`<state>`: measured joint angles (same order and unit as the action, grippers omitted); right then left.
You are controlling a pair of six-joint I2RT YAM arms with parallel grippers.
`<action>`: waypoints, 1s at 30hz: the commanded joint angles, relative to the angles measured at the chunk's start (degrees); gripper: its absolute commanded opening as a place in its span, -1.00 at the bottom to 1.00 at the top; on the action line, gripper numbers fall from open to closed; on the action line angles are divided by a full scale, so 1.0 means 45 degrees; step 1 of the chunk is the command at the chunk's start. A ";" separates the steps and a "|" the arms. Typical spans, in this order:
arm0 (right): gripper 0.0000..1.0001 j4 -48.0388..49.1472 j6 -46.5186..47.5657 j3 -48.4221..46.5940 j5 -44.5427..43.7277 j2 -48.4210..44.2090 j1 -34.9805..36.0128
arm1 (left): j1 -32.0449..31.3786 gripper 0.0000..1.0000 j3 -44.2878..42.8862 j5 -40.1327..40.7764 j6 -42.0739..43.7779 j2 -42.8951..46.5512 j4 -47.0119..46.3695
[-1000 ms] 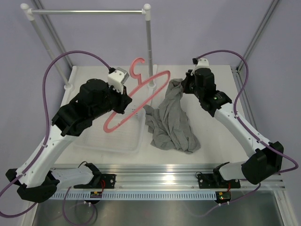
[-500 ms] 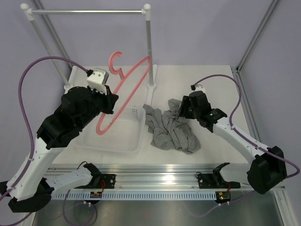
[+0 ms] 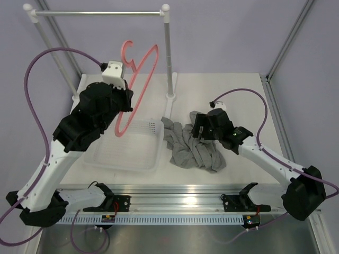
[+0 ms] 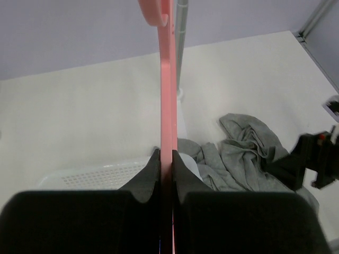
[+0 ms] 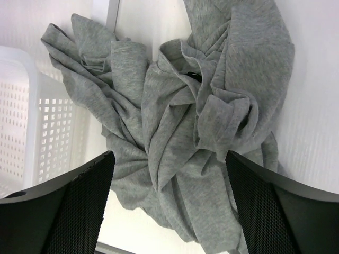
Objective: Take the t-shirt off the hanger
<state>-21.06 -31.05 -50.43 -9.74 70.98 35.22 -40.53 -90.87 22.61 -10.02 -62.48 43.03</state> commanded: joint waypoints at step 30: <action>0.99 0.0305 0.0825 0.0894 0.2868 -0.7902 0.0102 | 0.5999 -1.00 -0.6621 -0.1688 0.1737 -0.7872 -0.3213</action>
<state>-21.69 -28.34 -46.96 1.61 36.84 35.27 -13.26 -116.49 14.15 -5.43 -96.97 34.28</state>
